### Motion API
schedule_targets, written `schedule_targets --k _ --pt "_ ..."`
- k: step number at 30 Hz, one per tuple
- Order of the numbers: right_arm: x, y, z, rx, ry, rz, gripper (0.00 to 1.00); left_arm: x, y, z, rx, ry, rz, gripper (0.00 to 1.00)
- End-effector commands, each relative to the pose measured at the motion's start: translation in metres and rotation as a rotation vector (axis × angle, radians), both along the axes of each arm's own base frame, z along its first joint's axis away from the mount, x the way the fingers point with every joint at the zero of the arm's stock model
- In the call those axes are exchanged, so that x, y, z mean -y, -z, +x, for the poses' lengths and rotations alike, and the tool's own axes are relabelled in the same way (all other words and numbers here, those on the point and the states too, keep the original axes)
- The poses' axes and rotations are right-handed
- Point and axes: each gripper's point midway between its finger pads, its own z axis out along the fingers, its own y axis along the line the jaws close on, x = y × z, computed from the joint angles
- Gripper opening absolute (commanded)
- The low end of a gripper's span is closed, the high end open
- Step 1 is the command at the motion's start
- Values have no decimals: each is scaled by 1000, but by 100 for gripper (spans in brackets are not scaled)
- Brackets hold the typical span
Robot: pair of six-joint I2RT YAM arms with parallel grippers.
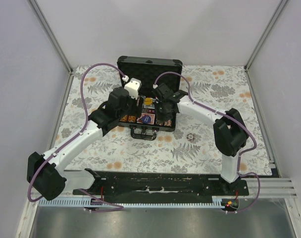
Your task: Pack up texas hold em set
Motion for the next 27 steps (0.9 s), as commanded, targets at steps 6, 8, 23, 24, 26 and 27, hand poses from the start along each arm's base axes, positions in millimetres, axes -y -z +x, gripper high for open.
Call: schedule_targets --k 6,8,23,24,26,27 --pt "-14 1 19 64 -38 -15 0 4 -5 -5 -29 -3 -109 61" --pt "-14 4 19 56 -40 -18 0 3 -4 -4 -30 -5 -112 60" --pt "-10 32 13 12 -56 -76 0 2 1 -5 -50 -7 -125 55" --pt "-8 33 14 18 -54 -91 0 1 2 -5 -51 -8 -121 55" --pt "0 35 19 43 -29 -132 0 1 3 -5 -53 -8 -121 54" --pt "2 35 22 56 -26 -146 0 0 2 -5 -51 -9 -118 54"
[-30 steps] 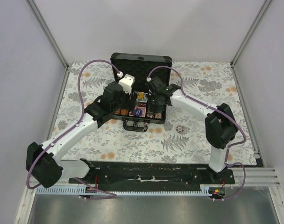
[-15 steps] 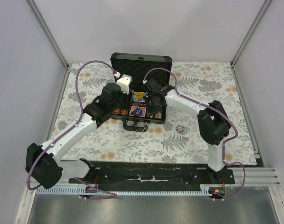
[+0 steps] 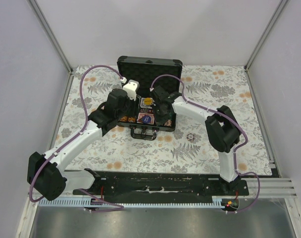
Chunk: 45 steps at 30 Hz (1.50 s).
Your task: Pack up texas hold em set
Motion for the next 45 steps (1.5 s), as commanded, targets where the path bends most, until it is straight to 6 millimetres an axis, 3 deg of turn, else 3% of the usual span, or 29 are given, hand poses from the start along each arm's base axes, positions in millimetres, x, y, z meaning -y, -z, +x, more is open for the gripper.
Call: schedule_targets --k 1,9,18,27,32,39,42,45 --pt "10 -3 20 94 22 -81 0 0 -12 0 21 -14 -53 54" --pt "26 -10 43 200 94 -174 0 -4 -12 1 21 -29 -48 54" --pt "13 -40 29 176 69 -63 0 -6 -12 0 19 -33 -43 54" --pt "27 -70 16 163 139 -53 4 -7 -14 -2 18 -34 -50 54" --pt "59 -73 2 127 260 -108 23 -5 -12 -6 8 -26 -67 55" --pt "140 -53 -29 64 465 -190 64 11 -10 -17 -44 39 -141 64" --pt "165 -40 -39 11 515 -200 70 20 -6 -22 -79 74 -171 67" --pt "175 -28 -46 -38 541 -173 75 22 -4 -24 -92 74 -193 67"
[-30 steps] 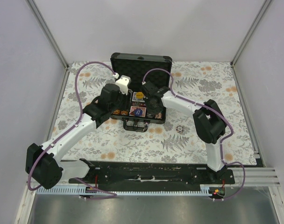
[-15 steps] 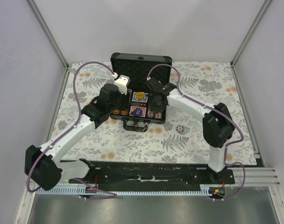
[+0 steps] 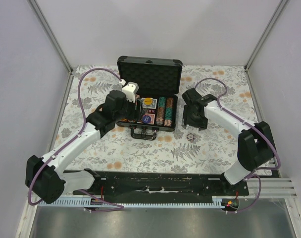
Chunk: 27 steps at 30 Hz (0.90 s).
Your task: Pack up texas hold em set
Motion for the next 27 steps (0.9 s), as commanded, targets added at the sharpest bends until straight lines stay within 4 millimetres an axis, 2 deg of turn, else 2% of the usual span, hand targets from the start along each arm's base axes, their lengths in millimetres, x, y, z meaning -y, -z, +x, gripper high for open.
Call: schedule_targets --k 1,4,11,18,27 --pt "15 12 -8 -24 69 51 77 11 -5 -7 -28 19 -97 67" --pt "18 25 -9 -36 70 43 79 10 -3 -9 -34 12 -107 67" --pt "10 49 -1 -45 53 55 80 10 2 -14 -58 12 -112 67" --pt "10 69 0 -76 59 38 77 9 4 -15 -62 7 -112 67" --pt "15 80 -12 -114 79 27 70 9 8 -14 -69 7 -104 67"
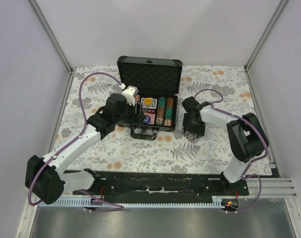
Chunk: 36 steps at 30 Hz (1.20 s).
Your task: Pack up texas hold em set
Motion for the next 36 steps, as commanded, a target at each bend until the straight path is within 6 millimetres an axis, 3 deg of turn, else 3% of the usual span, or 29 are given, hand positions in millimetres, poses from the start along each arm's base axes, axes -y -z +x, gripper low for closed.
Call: schedule_targets --k 1,6,13,24,33,36 --pt "0 3 -3 0 21 12 70 3 -12 2 22 -10 -47 67" --pt "-2 12 -15 -44 28 29 66 3 -14 3 30 -10 -46 67" --pt "-3 18 -15 -58 27 30 54 2 -13 2 29 -7 -42 67" --pt "-5 23 -27 -123 12 38 59 -1 -11 1 30 -21 -40 67" --pt "-5 35 -38 -192 4 17 52 -1 -12 1 32 -23 -45 67" --pt "-5 36 -39 -197 4 10 44 -1 -12 1 32 -27 -50 67"
